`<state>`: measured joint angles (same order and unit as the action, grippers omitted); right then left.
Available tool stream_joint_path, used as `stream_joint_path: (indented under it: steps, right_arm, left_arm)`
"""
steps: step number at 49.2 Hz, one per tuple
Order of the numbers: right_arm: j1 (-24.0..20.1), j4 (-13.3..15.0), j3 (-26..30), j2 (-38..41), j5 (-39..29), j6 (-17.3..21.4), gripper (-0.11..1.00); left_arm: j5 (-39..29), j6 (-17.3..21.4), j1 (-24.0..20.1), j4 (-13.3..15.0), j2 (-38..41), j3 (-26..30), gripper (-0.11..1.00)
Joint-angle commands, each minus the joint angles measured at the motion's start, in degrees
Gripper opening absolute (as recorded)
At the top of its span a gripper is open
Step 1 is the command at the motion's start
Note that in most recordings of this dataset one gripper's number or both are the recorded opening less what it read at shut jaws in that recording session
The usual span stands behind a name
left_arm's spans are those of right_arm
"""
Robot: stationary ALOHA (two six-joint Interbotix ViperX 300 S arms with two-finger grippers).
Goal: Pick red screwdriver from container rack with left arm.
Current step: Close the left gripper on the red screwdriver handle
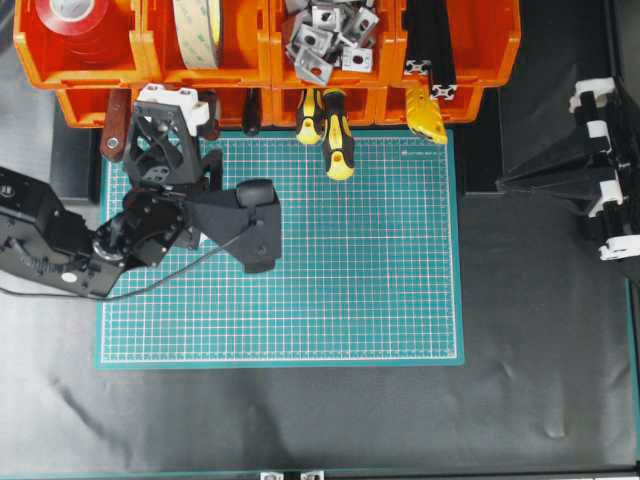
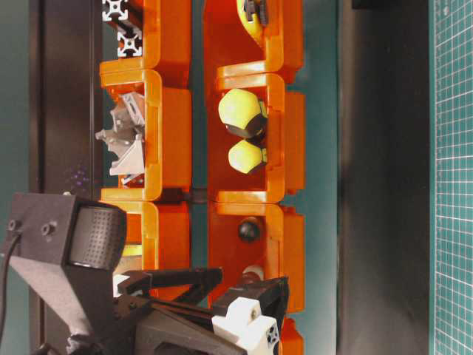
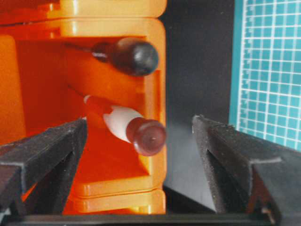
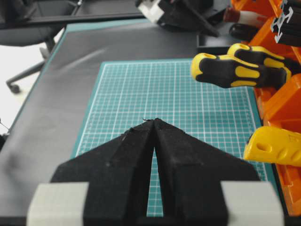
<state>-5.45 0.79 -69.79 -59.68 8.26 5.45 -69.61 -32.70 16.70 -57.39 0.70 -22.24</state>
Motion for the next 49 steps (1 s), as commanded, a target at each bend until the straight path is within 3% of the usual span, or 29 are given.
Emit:
stream_joint_path:
  steps: [1,11,17,30,49]
  right_arm:
    - [-0.18,0.09,0.62,0.53,0.00,-0.09,0.00]
    - [-0.18,0.09,0.53,0.53,0.00,-0.09,0.00]
    - [-0.26,0.09,0.53,0.35,0.00,-0.09,0.00]
    - [-0.70,0.09,0.35,0.26,0.00,0.09,0.00]
    - [-0.88,0.09,0.35,0.00,0.00,0.09,0.00]
  left_arm:
    - [0.18,-0.18,-0.35,-0.26,-1.14,0.53,0.87]
    - [0.18,-0.18,-0.44,-0.26,-1.14,-0.09,0.84]
    - [0.53,-0.09,-0.44,-0.26,-1.14,0.00,0.75]
    - [0.53,0.09,-0.09,-0.26,-0.70,0.88,0.34]
    - [-0.97,0.79,3.96,-0.26,-0.62,5.89,0.32]
